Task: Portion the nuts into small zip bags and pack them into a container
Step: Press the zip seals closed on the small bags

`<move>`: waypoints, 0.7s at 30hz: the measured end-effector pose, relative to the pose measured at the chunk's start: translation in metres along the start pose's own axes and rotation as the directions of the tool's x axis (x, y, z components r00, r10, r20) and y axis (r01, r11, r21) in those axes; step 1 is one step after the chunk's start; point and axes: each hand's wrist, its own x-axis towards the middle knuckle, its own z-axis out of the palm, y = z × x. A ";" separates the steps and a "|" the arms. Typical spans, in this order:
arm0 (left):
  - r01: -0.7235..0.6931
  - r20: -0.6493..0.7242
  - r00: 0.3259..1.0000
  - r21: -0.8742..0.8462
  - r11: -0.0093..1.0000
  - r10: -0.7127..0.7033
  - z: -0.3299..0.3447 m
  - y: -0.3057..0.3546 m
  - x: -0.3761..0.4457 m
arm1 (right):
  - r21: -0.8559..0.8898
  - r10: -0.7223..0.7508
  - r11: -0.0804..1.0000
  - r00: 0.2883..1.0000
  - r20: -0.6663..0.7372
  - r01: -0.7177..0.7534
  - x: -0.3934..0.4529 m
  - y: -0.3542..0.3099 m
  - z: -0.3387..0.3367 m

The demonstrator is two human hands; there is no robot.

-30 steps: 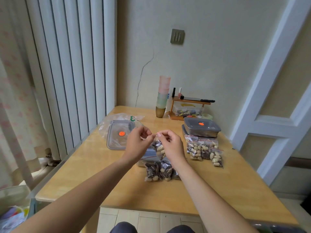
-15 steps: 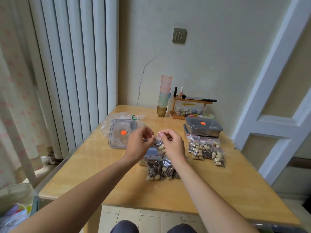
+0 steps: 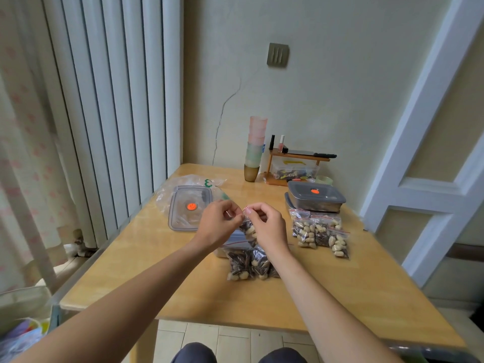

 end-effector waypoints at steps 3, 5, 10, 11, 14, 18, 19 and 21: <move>0.026 0.001 1.000 -0.038 0.999 -0.026 0.000 0.004 0.000 | -0.026 -0.013 1.000 1.000 0.012 0.013 0.000 0.000 0.000; 0.033 0.010 0.999 -0.046 0.998 -0.033 -0.001 0.004 -0.001 | -0.045 -0.022 0.999 1.000 0.016 0.023 -0.001 0.000 -0.001; 0.136 0.035 0.991 -0.204 0.969 -0.132 -0.001 0.000 -0.002 | -0.043 -0.042 0.998 0.999 0.024 0.043 -0.002 -0.003 -0.003; 0.162 0.047 0.987 -0.226 0.961 -0.155 -0.001 0.001 -0.003 | -0.045 -0.044 0.998 0.999 0.019 0.045 -0.002 -0.003 -0.002; 0.224 0.104 0.973 -0.213 0.951 -0.206 0.001 0.005 -0.002 | -0.076 -0.056 0.995 0.998 0.021 0.057 -0.003 -0.002 0.001; 0.281 0.156 0.956 -0.245 0.928 -0.248 -0.003 0.006 0.001 | -0.090 -0.072 0.993 0.997 0.034 0.074 -0.003 -0.002 0.001; 0.289 0.144 0.955 -0.266 0.920 -0.258 -0.003 0.006 0.002 | -0.082 -0.072 0.994 0.997 0.041 0.075 -0.003 -0.002 0.001; 0.297 0.107 0.955 -0.299 0.907 -0.277 -0.003 0.006 0.002 | -0.070 -0.060 0.995 0.997 0.053 0.064 -0.002 -0.001 0.003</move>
